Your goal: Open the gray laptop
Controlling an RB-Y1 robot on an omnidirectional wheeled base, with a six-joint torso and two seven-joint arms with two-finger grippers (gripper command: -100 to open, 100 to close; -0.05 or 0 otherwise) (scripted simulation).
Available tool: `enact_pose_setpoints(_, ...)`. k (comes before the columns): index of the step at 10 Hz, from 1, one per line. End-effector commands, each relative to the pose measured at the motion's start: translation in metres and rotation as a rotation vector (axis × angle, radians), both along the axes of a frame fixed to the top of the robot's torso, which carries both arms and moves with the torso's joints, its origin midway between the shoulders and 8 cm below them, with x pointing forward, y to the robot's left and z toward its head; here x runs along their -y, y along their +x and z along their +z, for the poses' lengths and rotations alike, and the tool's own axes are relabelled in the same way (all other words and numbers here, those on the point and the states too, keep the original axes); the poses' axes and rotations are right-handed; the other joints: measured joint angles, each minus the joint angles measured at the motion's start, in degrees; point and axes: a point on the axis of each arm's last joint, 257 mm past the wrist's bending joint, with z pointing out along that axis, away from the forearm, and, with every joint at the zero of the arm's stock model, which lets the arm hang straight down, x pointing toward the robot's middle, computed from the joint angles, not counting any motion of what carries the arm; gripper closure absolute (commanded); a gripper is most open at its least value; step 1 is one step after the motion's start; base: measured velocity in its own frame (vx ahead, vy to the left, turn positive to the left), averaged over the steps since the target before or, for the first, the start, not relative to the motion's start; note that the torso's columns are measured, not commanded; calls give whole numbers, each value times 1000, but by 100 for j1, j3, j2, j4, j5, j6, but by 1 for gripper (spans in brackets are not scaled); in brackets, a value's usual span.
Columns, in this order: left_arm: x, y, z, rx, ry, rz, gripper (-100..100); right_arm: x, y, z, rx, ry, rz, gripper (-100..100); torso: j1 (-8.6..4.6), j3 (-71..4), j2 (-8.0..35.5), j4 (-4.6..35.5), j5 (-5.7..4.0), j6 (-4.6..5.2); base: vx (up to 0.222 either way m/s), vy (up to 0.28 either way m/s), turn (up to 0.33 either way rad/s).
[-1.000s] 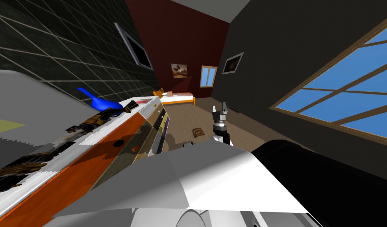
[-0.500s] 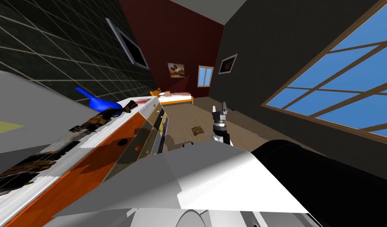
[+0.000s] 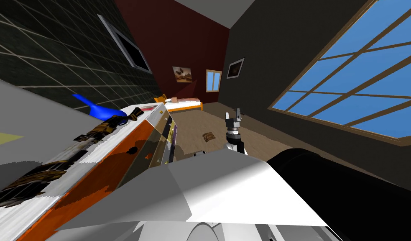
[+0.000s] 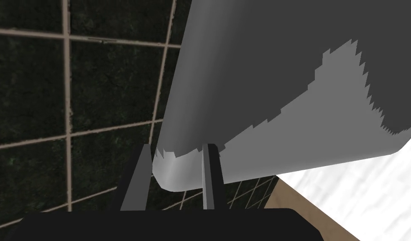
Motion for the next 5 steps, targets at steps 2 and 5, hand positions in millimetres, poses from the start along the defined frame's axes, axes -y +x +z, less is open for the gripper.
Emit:
enact_pose_setpoints(2, 12, -3, -13, 21, -74, 9, 100, 0, 0, 0, 0, 0, 0, 0, -52, 5, -3, -4, -7, 4, 2, 76, 7)
enact_pose_setpoints(5, 17, -5, -23, 28, -118, 13, 100, 0, 0, 0, 0, 0, 0, 0, -5, 16, 7, -5, 25, 15, -27, 124, -8)
